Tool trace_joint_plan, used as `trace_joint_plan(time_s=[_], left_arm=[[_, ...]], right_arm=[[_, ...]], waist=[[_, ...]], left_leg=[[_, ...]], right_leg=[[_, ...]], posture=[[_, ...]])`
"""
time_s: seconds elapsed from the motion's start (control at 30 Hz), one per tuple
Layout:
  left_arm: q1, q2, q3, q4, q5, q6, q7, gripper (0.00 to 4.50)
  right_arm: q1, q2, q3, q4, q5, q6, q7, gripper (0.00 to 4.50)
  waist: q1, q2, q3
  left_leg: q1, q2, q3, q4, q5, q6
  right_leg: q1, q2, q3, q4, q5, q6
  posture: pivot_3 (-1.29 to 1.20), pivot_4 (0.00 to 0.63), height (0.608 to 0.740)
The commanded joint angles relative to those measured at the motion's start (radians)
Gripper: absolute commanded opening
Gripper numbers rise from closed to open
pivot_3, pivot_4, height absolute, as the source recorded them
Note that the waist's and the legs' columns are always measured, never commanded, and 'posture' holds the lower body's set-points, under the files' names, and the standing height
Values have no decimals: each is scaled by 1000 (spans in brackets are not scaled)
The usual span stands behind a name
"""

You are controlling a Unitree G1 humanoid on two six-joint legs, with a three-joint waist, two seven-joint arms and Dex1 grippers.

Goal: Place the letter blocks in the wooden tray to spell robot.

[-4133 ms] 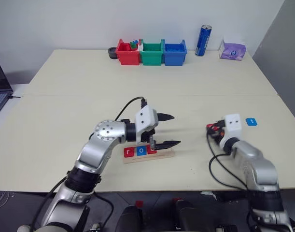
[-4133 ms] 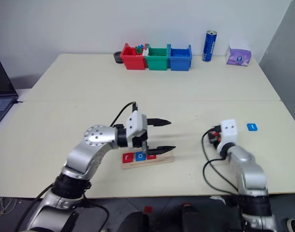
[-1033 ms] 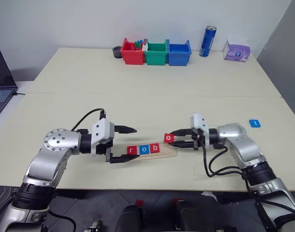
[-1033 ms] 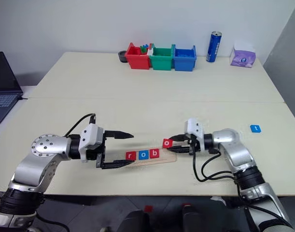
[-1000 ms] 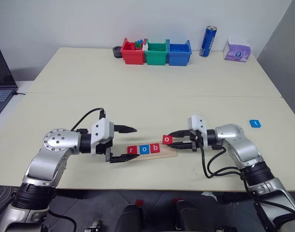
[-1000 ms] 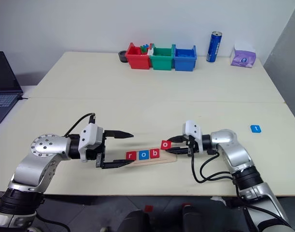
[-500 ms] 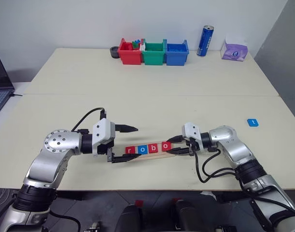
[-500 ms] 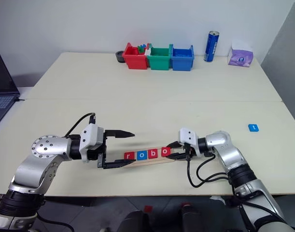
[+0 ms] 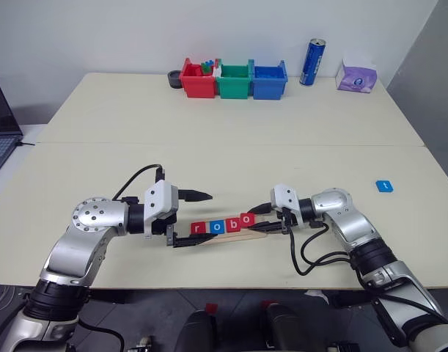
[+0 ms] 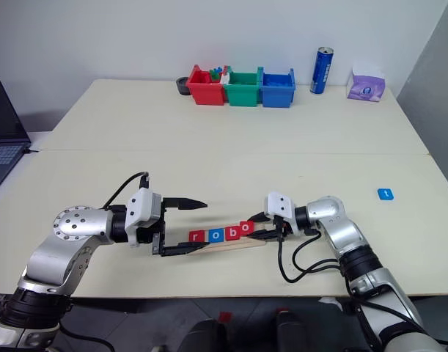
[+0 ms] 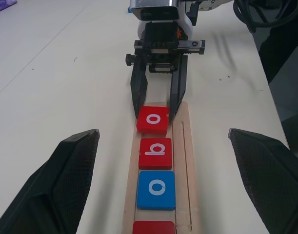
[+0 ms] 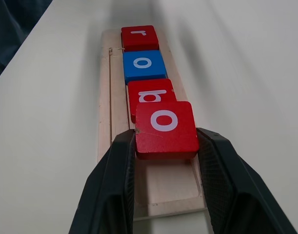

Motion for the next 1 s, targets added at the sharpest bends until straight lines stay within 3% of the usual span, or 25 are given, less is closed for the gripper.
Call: trace_joint_plan(time_s=[0.03, 1.0], left_arm=[[-13, 6, 13, -27, -11, 1, 4, 4500], [-24, -3, 9, -20, -5, -1, 8, 4500]], right_arm=[[-20, 2, -1, -6, 5, -22, 19, 1428], [-33, 6, 0, 27, -12, -56, 42, 1428]], waist=[[0, 0, 0], [0, 0, 0]], left_leg=[[0, 0, 0, 0, 0, 0], [0, 0, 0, 0, 0, 0]], right_leg=[[0, 0, 0, 0, 0, 0], [0, 0, 0, 0, 0, 0]], posture=[[0, 150, 740], [0, 150, 740]])
